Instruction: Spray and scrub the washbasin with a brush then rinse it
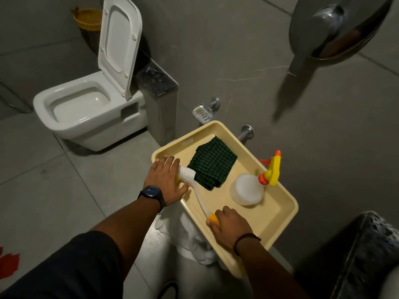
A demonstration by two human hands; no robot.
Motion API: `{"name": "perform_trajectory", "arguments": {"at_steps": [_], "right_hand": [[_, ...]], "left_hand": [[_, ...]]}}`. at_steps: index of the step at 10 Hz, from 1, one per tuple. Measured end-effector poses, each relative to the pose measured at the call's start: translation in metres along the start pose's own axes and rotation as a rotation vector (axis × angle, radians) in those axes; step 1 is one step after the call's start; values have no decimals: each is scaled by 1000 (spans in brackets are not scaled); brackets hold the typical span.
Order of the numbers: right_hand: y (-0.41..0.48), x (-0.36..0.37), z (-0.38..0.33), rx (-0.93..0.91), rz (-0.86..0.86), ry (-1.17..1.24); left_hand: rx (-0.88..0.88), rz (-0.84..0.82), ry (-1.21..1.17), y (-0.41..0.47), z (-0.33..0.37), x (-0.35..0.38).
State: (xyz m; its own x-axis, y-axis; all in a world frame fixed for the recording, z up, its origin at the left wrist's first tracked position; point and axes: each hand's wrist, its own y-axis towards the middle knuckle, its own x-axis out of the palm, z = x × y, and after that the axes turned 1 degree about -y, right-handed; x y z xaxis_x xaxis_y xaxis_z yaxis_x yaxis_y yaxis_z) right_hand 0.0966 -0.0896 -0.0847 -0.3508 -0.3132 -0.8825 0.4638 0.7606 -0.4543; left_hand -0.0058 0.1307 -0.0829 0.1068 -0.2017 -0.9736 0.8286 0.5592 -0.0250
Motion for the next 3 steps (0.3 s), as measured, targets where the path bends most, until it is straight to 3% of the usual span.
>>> {"name": "perform_trajectory", "arguments": {"at_steps": [2,3], "right_hand": [[-18,-14,1,48,60,-1],[-37,-35,7,108,270,139]], "left_hand": [[6,-11,-4,-2,20,-24],[55,29,-15,-3,44,-49]]}}
